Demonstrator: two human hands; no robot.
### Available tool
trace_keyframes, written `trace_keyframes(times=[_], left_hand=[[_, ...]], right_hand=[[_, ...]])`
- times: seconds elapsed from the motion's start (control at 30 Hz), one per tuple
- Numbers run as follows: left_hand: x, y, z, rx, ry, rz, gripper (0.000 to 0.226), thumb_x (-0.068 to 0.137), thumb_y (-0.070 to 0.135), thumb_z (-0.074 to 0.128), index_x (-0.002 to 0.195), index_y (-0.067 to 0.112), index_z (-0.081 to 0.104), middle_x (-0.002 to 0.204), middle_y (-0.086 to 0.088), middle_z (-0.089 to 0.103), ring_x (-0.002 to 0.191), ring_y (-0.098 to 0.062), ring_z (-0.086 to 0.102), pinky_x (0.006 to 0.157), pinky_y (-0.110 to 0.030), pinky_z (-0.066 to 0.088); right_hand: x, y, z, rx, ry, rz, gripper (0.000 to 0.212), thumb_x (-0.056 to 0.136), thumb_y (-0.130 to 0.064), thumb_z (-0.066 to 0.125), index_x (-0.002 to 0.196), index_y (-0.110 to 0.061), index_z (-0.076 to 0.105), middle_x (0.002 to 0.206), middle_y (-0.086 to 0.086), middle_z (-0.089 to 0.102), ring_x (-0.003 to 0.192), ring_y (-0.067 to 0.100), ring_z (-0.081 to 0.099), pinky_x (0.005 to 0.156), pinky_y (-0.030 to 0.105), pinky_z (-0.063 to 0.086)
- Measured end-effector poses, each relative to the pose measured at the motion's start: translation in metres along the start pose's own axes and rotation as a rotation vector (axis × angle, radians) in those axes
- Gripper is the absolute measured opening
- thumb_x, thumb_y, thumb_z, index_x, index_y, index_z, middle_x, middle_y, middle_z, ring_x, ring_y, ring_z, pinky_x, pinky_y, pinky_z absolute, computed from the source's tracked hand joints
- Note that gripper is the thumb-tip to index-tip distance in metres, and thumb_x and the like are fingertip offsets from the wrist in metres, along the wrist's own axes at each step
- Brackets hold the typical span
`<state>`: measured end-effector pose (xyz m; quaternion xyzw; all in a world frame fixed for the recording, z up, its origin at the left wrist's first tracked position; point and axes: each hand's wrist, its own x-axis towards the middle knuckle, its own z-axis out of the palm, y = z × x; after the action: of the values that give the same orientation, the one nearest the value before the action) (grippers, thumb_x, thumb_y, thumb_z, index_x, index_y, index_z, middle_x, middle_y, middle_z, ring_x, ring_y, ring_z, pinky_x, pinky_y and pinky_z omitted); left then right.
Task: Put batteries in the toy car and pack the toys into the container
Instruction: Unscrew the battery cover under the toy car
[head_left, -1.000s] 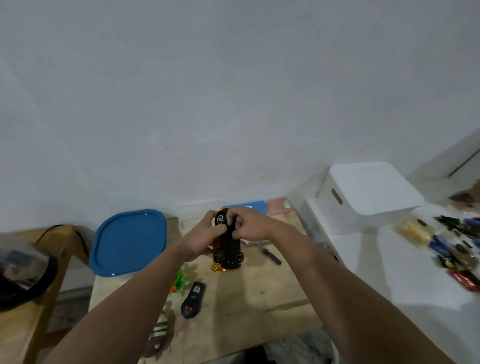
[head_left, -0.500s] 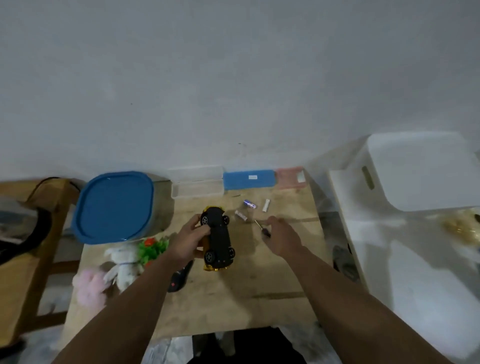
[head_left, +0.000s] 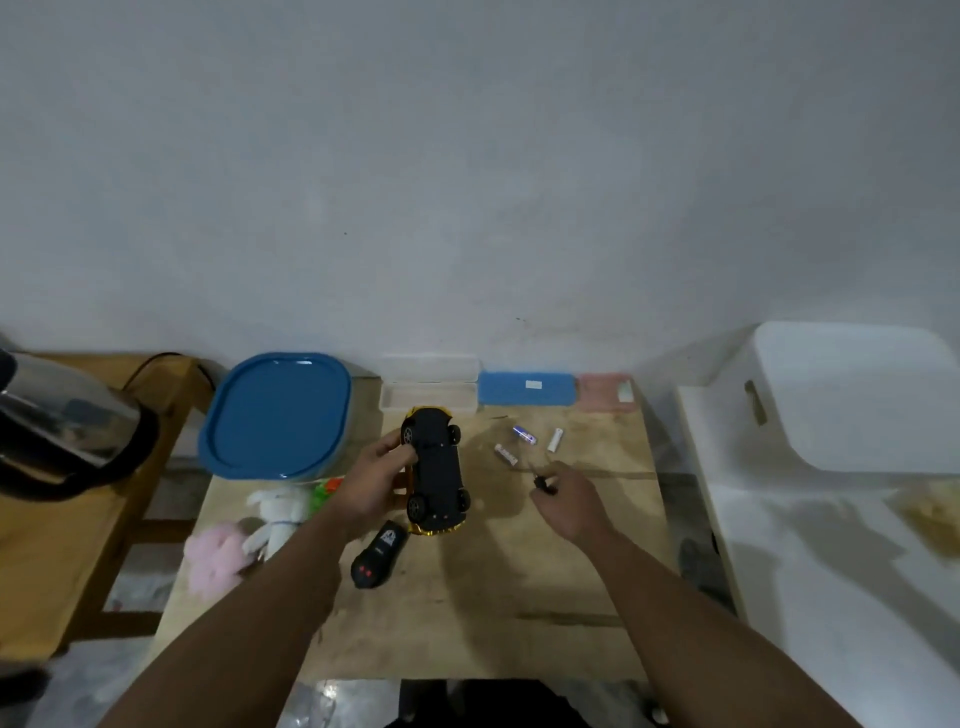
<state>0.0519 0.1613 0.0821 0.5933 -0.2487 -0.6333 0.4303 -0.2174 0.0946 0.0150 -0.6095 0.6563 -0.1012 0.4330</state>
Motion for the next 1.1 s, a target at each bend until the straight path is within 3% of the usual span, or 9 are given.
trace_keyframes(times=[0.13, 0.23, 0.3, 0.4, 0.47, 0.53, 0.67, 0.83, 1.1], left_hand=[[-0.008, 0.020, -0.003, -0.001, -0.005, 0.083, 0.030, 0.098, 0.023, 0.062, 0.127, 0.031, 0.064, 0.096, 0.001, 0.074, 0.083, -0.021, 0.071, 0.064, -0.033, 0.056], [-0.019, 0.032, -0.011, 0.006, -0.013, 0.158, 0.025, 0.105, 0.019, 0.053, 0.125, 0.025, 0.067, 0.094, -0.001, 0.073, 0.080, -0.022, 0.070, 0.062, -0.033, 0.057], [-0.027, 0.041, -0.019, 0.004, -0.038, 0.209, 0.026, 0.105, 0.016, 0.053, 0.125, 0.020, 0.069, 0.089, 0.000, 0.071, 0.074, -0.021, 0.068, 0.059, -0.031, 0.056], [-0.039, 0.055, -0.029, -0.028, -0.068, 0.257, 0.027, 0.095, 0.023, 0.062, 0.119, 0.020, 0.073, 0.087, -0.002, 0.069, 0.070, -0.020, 0.064, 0.063, -0.031, 0.054], [-0.046, 0.061, -0.037, -0.031, -0.074, 0.281, 0.034, 0.088, 0.027, 0.062, 0.120, 0.020, 0.074, 0.093, -0.006, 0.068, 0.074, -0.023, 0.060, 0.067, -0.033, 0.052], [-0.048, 0.065, -0.044, -0.019, -0.072, 0.303, 0.034, 0.091, 0.025, 0.060, 0.122, 0.021, 0.074, 0.094, -0.007, 0.065, 0.075, -0.025, 0.054, 0.065, -0.031, 0.048], [-0.055, 0.069, -0.056, -0.012, -0.094, 0.328, 0.030, 0.097, 0.020, 0.057, 0.122, 0.022, 0.074, 0.093, -0.003, 0.068, 0.072, -0.022, 0.059, 0.058, -0.028, 0.051], [-0.060, 0.071, -0.063, -0.007, -0.122, 0.344, 0.029, 0.098, 0.019, 0.058, 0.122, 0.022, 0.074, 0.092, -0.003, 0.069, 0.071, -0.021, 0.061, 0.058, -0.028, 0.052], [-0.064, 0.067, -0.068, -0.020, -0.138, 0.344, 0.031, 0.103, 0.011, 0.051, 0.123, 0.019, 0.074, 0.093, -0.007, 0.068, 0.072, -0.024, 0.061, 0.057, -0.029, 0.052]], right_hand=[[-0.025, -0.051, -0.013, 0.196, 0.113, -0.156, 0.011, 0.089, -0.010, 0.065, 0.093, -0.019, 0.070, 0.081, -0.004, 0.067, 0.074, 0.012, 0.065, 0.062, 0.018, 0.045], [-0.052, -0.092, -0.021, 0.355, 0.129, -0.248, 0.019, 0.093, 0.002, 0.059, 0.103, -0.008, 0.072, 0.081, -0.003, 0.068, 0.062, -0.004, 0.063, 0.060, 0.009, 0.045], [-0.066, -0.113, -0.018, 0.392, 0.118, -0.315, 0.024, 0.093, 0.002, 0.059, 0.105, -0.011, 0.075, 0.085, 0.002, 0.073, 0.069, 0.005, 0.068, 0.065, 0.014, 0.051], [-0.079, -0.136, -0.008, 0.349, 0.080, -0.379, 0.031, 0.092, -0.003, 0.059, 0.105, -0.024, 0.077, 0.085, 0.010, 0.074, 0.073, 0.016, 0.070, 0.065, 0.024, 0.053], [-0.087, -0.149, -0.001, 0.320, 0.074, -0.409, 0.035, 0.091, -0.003, 0.058, 0.106, -0.028, 0.077, 0.086, 0.015, 0.073, 0.064, 0.008, 0.064, 0.060, 0.020, 0.048], [-0.093, -0.160, 0.006, 0.301, 0.078, -0.452, 0.038, 0.090, -0.002, 0.058, 0.107, -0.029, 0.076, 0.087, 0.015, 0.072, 0.065, 0.003, 0.064, 0.066, 0.018, 0.050], [-0.100, -0.173, 0.016, 0.275, 0.085, -0.461, 0.039, 0.089, -0.002, 0.059, 0.112, -0.028, 0.077, 0.079, 0.001, 0.064, 0.068, -0.005, 0.062, 0.074, 0.019, 0.050], [-0.110, -0.181, 0.021, 0.251, 0.105, -0.470, 0.040, 0.089, -0.002, 0.059, 0.114, -0.027, 0.076, 0.091, 0.017, 0.068, 0.070, -0.007, 0.062, 0.072, 0.016, 0.047], [-0.117, -0.182, 0.029, 0.258, 0.133, -0.481, 0.040, 0.089, -0.004, 0.060, 0.113, -0.031, 0.076, 0.077, -0.006, 0.066, 0.076, -0.001, 0.064, 0.084, 0.020, 0.051]])
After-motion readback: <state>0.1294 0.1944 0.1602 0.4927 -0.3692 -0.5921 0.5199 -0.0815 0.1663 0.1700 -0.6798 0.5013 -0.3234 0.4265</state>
